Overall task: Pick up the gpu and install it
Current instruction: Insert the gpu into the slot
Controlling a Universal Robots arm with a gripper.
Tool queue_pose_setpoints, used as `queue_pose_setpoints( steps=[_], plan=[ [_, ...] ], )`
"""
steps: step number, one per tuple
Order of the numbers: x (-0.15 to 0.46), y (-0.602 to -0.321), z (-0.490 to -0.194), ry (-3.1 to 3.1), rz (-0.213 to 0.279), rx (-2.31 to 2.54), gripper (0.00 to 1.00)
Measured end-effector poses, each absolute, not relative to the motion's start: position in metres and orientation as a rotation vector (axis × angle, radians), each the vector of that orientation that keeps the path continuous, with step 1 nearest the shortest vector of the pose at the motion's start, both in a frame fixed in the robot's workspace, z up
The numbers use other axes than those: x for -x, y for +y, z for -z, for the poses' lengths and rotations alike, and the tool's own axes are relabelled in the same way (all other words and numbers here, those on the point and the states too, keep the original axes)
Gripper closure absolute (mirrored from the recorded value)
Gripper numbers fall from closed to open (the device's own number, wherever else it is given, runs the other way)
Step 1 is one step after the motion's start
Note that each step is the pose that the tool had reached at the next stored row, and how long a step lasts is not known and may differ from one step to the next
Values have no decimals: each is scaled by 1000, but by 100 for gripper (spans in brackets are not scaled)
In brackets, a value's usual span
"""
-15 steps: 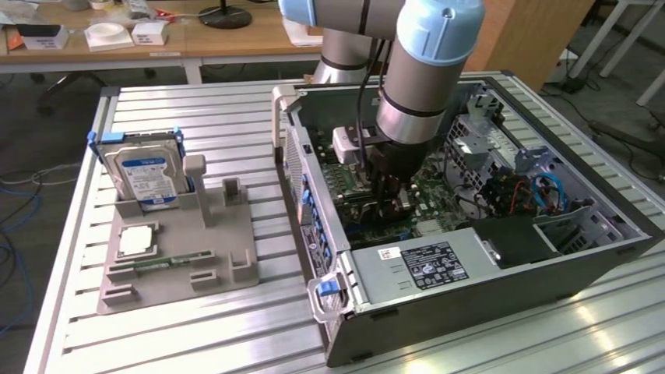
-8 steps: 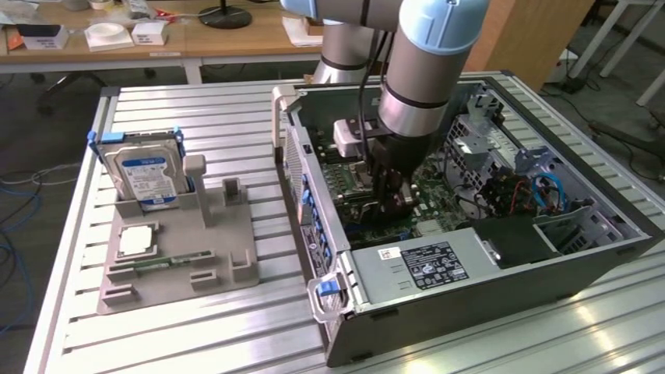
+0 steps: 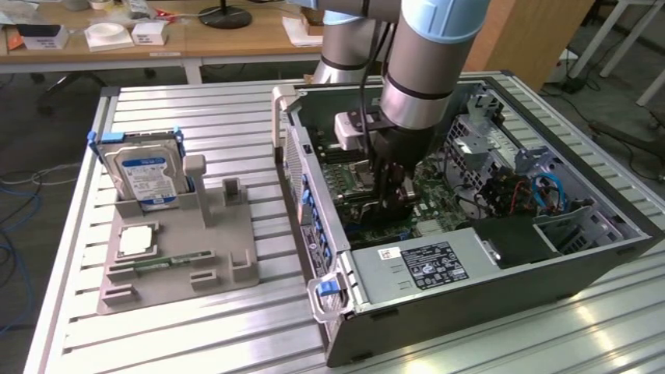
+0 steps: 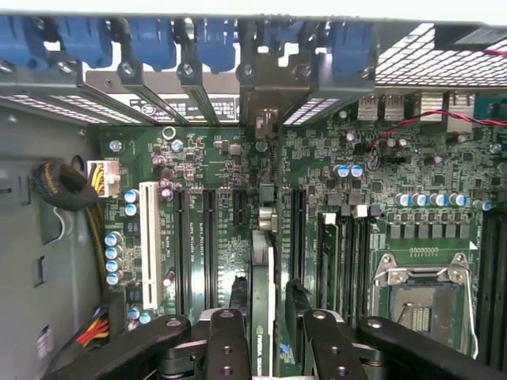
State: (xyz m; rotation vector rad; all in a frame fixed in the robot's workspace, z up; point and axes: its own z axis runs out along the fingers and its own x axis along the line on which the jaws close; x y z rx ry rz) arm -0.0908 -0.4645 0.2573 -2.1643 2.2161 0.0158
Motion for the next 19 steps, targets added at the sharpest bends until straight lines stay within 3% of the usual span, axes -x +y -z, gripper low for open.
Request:
queue_pose_setpoints(
  steps=[11, 13, 15, 19],
  plan=[
    [91, -464, -273, 2212, -8, 2161, 68],
    [91, -464, -273, 2212, -8, 2161, 81],
    [91, -465, -273, 2213, -8, 2161, 87],
    [91, -465, -273, 2212, -8, 2161, 90]
  ],
)
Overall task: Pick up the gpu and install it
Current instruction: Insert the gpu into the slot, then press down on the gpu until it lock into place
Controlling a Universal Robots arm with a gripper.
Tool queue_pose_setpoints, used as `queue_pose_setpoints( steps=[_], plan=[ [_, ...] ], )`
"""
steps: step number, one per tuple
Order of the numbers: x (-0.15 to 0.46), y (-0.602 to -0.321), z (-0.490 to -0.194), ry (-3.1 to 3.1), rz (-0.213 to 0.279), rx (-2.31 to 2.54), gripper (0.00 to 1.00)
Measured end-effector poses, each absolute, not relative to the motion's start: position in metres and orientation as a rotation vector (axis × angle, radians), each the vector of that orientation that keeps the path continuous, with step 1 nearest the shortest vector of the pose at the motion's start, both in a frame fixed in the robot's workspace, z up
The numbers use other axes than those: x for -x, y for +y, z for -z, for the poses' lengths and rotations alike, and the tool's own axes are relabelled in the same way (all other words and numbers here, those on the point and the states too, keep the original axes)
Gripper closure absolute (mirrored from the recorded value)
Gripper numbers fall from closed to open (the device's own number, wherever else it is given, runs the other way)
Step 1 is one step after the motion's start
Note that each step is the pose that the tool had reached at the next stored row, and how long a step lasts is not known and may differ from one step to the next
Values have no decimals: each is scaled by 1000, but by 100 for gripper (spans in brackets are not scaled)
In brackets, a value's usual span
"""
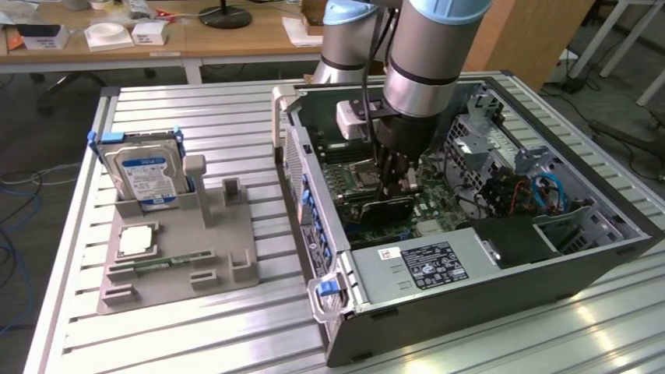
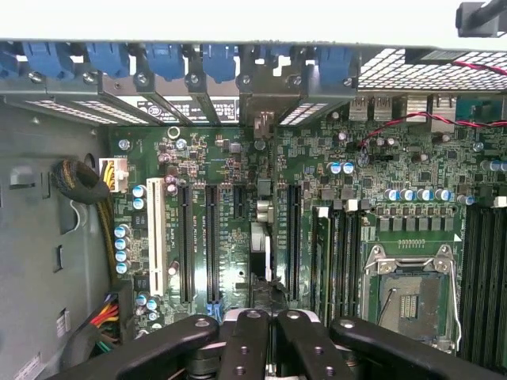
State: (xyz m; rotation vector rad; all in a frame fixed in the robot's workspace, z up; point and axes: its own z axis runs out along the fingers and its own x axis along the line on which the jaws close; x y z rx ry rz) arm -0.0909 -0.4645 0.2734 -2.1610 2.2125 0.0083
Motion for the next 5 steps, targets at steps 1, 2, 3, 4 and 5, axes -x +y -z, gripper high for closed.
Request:
queue_pose_setpoints(
  steps=[1, 2, 3, 4, 5],
  plan=[
    [91, -465, -273, 2212, -8, 2161, 90],
    [91, -465, -273, 2213, -8, 2161, 90],
    [91, -465, -273, 2212, -8, 2161, 90],
    [91, -465, -273, 2212, -8, 2161, 90],
    [91, -464, -273, 2213, -8, 2161, 90]
  ],
)
